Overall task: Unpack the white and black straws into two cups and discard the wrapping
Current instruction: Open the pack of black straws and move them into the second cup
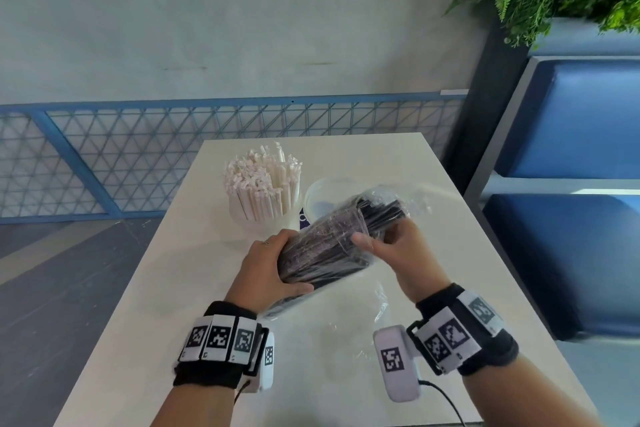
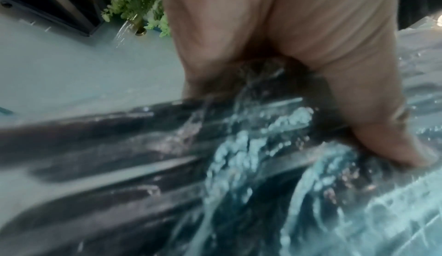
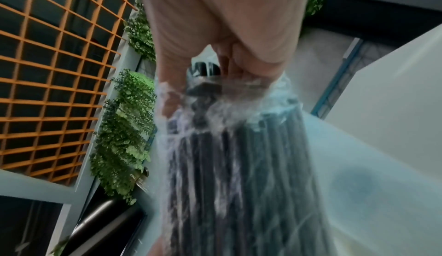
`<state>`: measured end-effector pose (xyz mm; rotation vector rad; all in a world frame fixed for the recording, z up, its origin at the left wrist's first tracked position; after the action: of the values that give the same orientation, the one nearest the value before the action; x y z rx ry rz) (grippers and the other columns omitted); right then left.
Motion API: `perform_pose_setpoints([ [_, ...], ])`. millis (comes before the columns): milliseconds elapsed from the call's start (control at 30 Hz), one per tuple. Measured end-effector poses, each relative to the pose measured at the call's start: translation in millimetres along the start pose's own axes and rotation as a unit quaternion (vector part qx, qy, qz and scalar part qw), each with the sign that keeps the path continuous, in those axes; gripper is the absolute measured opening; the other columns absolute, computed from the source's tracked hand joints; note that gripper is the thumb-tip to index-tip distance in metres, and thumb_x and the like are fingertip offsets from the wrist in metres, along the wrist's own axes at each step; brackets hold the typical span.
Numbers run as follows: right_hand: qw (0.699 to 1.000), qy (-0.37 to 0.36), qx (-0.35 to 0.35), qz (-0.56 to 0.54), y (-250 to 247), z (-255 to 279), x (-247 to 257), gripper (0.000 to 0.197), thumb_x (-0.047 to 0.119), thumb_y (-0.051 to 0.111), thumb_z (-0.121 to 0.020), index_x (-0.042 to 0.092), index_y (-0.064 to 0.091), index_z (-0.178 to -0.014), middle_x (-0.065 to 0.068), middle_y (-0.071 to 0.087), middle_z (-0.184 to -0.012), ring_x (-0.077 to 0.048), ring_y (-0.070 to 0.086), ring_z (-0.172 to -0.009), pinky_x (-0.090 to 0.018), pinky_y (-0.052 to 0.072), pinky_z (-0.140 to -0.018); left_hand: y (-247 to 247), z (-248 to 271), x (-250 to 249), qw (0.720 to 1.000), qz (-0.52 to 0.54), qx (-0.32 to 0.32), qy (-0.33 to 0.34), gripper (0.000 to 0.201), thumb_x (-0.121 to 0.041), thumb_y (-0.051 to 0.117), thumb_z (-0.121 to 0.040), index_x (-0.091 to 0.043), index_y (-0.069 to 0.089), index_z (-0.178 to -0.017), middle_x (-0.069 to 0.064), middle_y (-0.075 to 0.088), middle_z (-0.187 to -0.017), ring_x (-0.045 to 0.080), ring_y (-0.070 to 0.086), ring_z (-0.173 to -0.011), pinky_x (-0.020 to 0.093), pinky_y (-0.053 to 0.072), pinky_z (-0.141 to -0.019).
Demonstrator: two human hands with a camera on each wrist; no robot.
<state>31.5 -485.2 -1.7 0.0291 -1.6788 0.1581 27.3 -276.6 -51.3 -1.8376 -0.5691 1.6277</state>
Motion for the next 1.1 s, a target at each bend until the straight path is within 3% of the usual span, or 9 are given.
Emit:
perform_pose_setpoints([
  [133, 0.997, 0.007, -0.018, -0.070, 18, -4, 4, 0.051, 0.030, 0.079, -0.060, 0.005, 0.064, -0.101, -0.011, 0.072, -0.099, -0.023, 0.068, -0.095, -0.039, 0.054, -0.086, 0, 4, -2, 0.999, -0.037, 0.015, 0.012, 0.082, -0.057, 0.073, -0.050, -0.041, 0.039, -0.123, -0.011, 0.058, -0.106, 0.021, 0.047, -0.101, 0.045, 0.045, -0.090],
  [233, 0.995, 0.022, -0.043, -0.089, 32, -8, 8, 0.037, 0.018, 0.078, -0.069, 0.003, 0.066, -0.100, -0.014, 0.073, -0.095, -0.024, 0.070, -0.090, -0.033, 0.057, -0.071, 0, 8, 2, 1.000, -0.020, 0.021, 0.003, 0.085, -0.054, 0.075, -0.047, -0.044, 0.036, -0.121, -0.005, 0.059, -0.104, 0.020, 0.048, -0.102, 0.040, 0.047, -0.087],
  [367, 0.987, 0.015, -0.105, -0.124, 37, -10, 16, 0.014, 0.005, 0.063, -0.084, 0.004, 0.067, -0.097, -0.017, 0.071, -0.094, -0.023, 0.071, -0.085, -0.035, 0.060, -0.067, -8, 10, 2, 1.000, -0.010, 0.012, -0.010, 0.085, -0.043, 0.085, -0.051, -0.042, 0.037, -0.120, 0.000, 0.050, -0.095, 0.015, 0.044, -0.097, 0.016, 0.037, -0.074],
  [467, 0.981, 0.018, -0.139, -0.136, 33, -18, 20, 0.009, 0.007, 0.060, -0.086, 0.005, 0.065, -0.093, -0.010, 0.069, -0.085, -0.017, 0.068, -0.070, -0.028, 0.057, -0.058, -17, 9, 2, 1.000, 0.002, 0.018, -0.011, 0.084, -0.041, 0.087, -0.052, -0.036, 0.041, -0.121, -0.004, 0.049, -0.093, 0.016, 0.044, -0.101, 0.024, 0.041, -0.079],
  [567, 0.965, 0.032, -0.182, -0.187, 22, -29, 23, 0.006, 0.008, 0.060, -0.086, 0.014, 0.061, -0.085, -0.001, 0.065, -0.078, -0.012, 0.064, -0.066, -0.022, 0.054, -0.058, -19, 7, 11, 0.999, 0.018, 0.034, -0.013, 0.084, -0.057, 0.082, -0.045, -0.041, 0.042, -0.117, 0.000, 0.058, -0.098, 0.018, 0.051, -0.104, 0.032, 0.048, -0.085],
  [733, 0.953, 0.025, -0.124, -0.274, 29, -36, 27, 0.017, 0.003, 0.060, -0.084, 0.000, 0.061, -0.101, -0.011, 0.068, -0.095, -0.021, 0.067, -0.085, -0.030, 0.057, -0.078, -21, 7, 30, 0.998, 0.028, 0.045, -0.016, 0.084, -0.065, 0.081, -0.042, -0.046, 0.043, -0.115, -0.006, 0.068, -0.101, 0.016, 0.060, -0.104, 0.040, 0.052, -0.090],
  [833, 0.964, 0.029, -0.087, -0.248, 49, -29, 22, 0.039, 0.013, 0.068, -0.073, 0.001, 0.060, -0.109, -0.012, 0.070, -0.103, -0.022, 0.068, -0.094, -0.029, 0.057, -0.081, -28, 5, 24, 0.998, 0.026, 0.049, 0.008, 0.077, -0.052, 0.085, -0.049, -0.042, 0.043, -0.113, -0.015, 0.066, -0.099, 0.002, 0.061, -0.098, 0.023, 0.051, -0.085],
  [1000, 0.956, 0.063, -0.129, -0.255, 56, -27, 14, 0.008, 0.006, 0.067, -0.079, 0.009, 0.067, -0.086, -0.006, 0.071, -0.076, -0.030, 0.059, -0.070, -0.038, 0.050, -0.068, -30, 8, 3, 0.995, 0.048, 0.075, 0.051, 0.088, -0.038, 0.087, -0.055, -0.037, 0.035, -0.126, -0.030, 0.057, -0.102, -0.019, 0.055, -0.089, -0.001, 0.041, -0.077],
  [1100, 0.951, 0.086, -0.137, -0.263, 61, -28, 8, 0.009, 0.003, 0.065, -0.080, 0.006, 0.066, -0.088, -0.009, 0.070, -0.080, -0.028, 0.064, -0.073, -0.037, 0.053, -0.072, -24, 10, -7, 0.993, 0.095, 0.058, 0.038, 0.089, -0.043, 0.087, -0.053, -0.040, 0.034, -0.125, -0.026, 0.059, -0.107, -0.013, 0.057, -0.096, 0.008, 0.044, -0.083],
])
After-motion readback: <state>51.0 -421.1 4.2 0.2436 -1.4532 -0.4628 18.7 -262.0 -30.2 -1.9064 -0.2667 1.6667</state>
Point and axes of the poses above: each hand's wrist, its own z-axis away from the middle knuckle, its own y-axis out of the palm, x = y × z, the point moved 7 cm from there along -z, towards the middle knuckle
